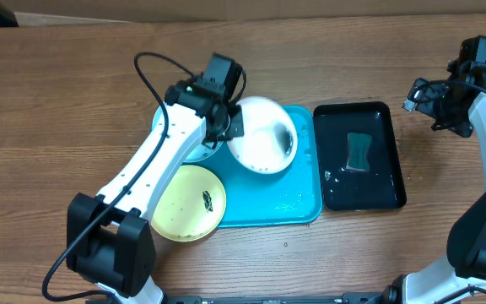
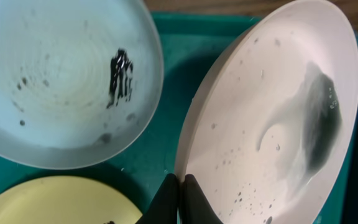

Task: Clean dirty plates on tray and stack at the side

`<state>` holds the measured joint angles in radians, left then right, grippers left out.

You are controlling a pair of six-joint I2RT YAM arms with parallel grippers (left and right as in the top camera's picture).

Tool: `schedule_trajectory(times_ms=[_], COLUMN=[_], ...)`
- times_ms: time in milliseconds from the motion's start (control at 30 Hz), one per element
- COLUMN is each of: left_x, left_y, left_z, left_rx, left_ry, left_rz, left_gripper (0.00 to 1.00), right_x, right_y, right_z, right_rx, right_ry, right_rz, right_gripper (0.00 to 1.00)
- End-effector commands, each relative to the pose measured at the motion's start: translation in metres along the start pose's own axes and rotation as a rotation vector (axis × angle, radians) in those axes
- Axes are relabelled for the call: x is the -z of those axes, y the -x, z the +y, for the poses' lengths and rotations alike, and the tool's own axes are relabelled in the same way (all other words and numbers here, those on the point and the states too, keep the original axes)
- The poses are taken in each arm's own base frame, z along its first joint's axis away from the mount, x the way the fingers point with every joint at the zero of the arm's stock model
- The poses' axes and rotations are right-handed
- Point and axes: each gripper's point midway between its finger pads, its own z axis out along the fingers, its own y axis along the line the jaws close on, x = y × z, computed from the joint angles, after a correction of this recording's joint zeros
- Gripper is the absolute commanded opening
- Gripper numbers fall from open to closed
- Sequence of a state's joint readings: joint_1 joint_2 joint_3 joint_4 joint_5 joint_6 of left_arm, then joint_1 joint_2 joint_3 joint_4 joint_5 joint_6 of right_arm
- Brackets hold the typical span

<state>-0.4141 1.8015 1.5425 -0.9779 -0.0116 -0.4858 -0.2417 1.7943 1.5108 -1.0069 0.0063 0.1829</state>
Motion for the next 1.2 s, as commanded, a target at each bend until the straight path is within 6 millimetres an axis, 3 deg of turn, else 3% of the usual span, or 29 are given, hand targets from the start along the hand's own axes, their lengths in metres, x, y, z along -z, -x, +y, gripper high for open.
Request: schedule_trajectory(times_ms=[0,400,633,967,1167], left_x=[0.016,0.033,0.055,0.109,0.134], left_y=[0.010,0.014,0.012,-0.001,-0.014], left_z=[-0.028,-0.115,-0.144,-0.170,-0.191], left_rx=[-0.067,-0.244,-0.353,-0.509,-0.580], left_ry=[-0.055,-0.059,0.060,0.325,0.379], left_rz=[-0.048,-0.318,-0.517,-0.813,-0.913], left_gripper=[0.04,0.04,0.04,0.04,0.04], right_x=[0.004,0.004,0.004,0.004,0.004], right_y=[0.003,0.003,0.003,0.003,0.003], right_z=[-0.001,-0.001,-0.001,-0.001,-0.001], right_rx=[-0.006,-0.006,-0.006,-0.006,-0.006], right_ry=[0.003,0.003,0.003,0.003,0.003], right_rz=[-0.016,-0.016,-0.016,-0.016,-0.016], right_gripper=[1.00,1.00,1.00,1.00,1.00])
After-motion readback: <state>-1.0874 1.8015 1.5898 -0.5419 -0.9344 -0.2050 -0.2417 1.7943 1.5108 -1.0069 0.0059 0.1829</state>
